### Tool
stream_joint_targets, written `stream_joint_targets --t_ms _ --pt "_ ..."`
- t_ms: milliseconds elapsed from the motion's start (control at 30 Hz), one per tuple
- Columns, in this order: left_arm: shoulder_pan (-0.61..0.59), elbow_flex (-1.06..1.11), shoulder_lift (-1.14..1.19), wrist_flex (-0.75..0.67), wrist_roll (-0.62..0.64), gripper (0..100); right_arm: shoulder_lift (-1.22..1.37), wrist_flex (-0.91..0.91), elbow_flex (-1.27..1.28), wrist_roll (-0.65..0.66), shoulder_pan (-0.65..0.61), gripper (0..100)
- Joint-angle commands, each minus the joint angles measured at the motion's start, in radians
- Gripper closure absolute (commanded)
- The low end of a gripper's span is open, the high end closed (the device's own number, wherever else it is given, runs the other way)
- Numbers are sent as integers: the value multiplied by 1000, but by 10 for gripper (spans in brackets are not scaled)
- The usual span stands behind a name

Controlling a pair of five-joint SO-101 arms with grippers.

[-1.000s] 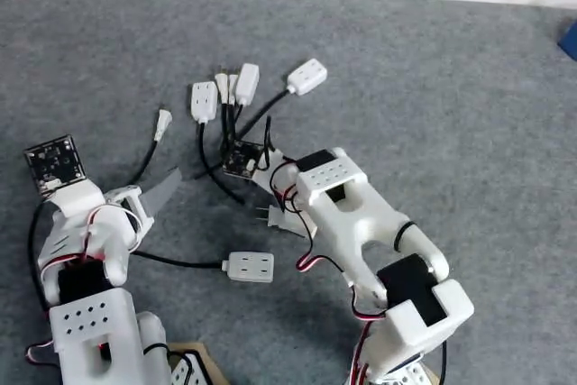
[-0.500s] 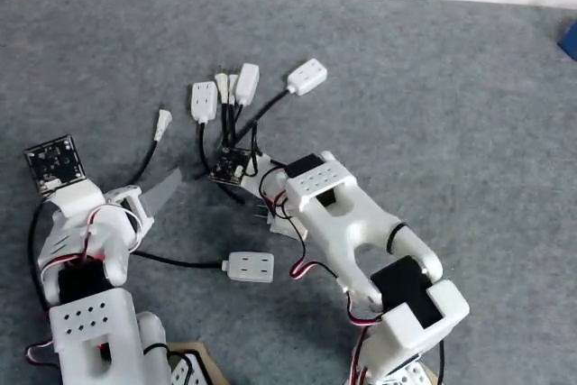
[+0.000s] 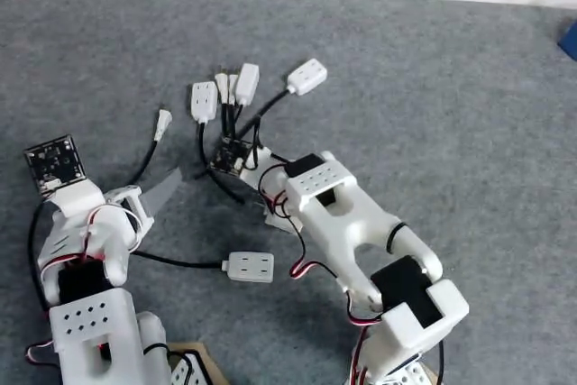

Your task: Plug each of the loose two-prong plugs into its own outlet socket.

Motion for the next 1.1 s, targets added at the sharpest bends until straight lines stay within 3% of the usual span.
stream_joint_targets --t_ms 0,233,400,533,667,800,1067 --pt "24 -4 5 -20 8 508 -13 48 -15 -3 -30 992" --pt "107 13 5 -18 -48 508 -226 450 -202 17 -61 991" --pt "219 -73 5 58 -68 508 -397 622 -337 -138 -90 991" --pt "263 -337 5 318 -84 508 -479 529 -234 -308 -143 991" --pt "262 -547 5 522 -84 505 -605 280 16 -396 -185 991" --pt "265 -562 5 532 -86 504 -742 130 228 -427 -219 991" --pt "329 -407 5 443 -87 504 -828 148 236 -428 -237 991"
